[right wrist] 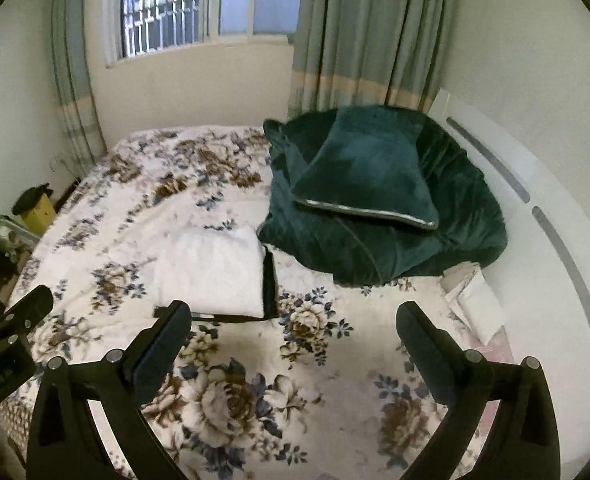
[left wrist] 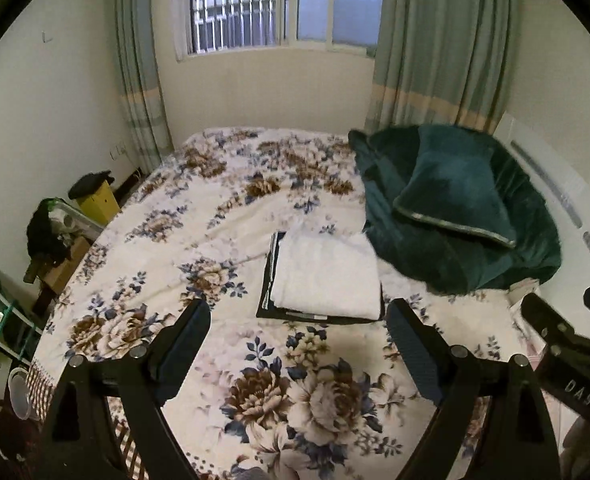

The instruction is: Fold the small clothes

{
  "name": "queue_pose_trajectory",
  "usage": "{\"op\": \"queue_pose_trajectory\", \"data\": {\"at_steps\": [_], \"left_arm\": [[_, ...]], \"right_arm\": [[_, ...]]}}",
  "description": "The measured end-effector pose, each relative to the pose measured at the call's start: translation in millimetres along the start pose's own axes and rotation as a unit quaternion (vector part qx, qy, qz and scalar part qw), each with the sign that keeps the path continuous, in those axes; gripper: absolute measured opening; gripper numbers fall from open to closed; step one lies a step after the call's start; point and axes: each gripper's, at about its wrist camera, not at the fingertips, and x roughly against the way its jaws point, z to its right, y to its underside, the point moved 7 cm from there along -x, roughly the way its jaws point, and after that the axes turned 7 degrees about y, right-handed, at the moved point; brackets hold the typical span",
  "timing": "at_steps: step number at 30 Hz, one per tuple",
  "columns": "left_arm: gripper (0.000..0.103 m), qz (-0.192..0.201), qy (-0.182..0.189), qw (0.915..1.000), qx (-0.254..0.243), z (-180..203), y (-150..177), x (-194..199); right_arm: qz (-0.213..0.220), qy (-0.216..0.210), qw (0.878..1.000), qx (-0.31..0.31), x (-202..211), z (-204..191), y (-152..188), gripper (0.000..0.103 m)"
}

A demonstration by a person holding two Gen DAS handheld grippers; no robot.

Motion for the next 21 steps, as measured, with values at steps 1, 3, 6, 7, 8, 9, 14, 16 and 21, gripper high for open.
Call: {"op": "queue_pose_trajectory", "data": {"at_steps": [1,3,6,7,8,9,14,16,21], "left_arm": [[0.090,0.002,0.000,1.0000,-0.001,0,0,7],[0.090,0.006,0.003,1.0000,0.001,3,0,30],[0.090,0.013,0.000,0.9999,0.000,4,1,51],[0.090,0.015,-0.001,0.9999,0.001,4,2,61],[0.090,0.017,0.000,0.9999,0.002,4,3,66],[0.090,0.019,0.000,0.9998,0.000,6,5,72],[0.090,0.026,-0.006,0.9996,-0.004,6,10,90],[0.090,0.028,-0.005,0.9996,-0.001,5,13,96],[0.090,0.034,-0.011,0.9994,-0.004,6,16,107]], "right_arm": [[0.006,-0.003,1.000,0.000,15,4,0,0.103],[0.018,-0.006,1.000,0.004,47,11,1,0.103],[0.031,-0.011,0.999,0.004,83,20,5,0.103],[0.035,-0.012,0.999,0.003,92,23,6,0.103],[0.038,-0.013,0.999,0.000,102,26,7,0.103],[0.042,-0.015,0.999,-0.001,112,29,8,0.103],[0.058,-0.020,0.998,-0.008,149,41,11,0.103],[0.062,-0.022,0.998,-0.007,158,45,12,0.103],[0.067,-0.022,0.997,-0.002,171,47,15,0.103]]}}
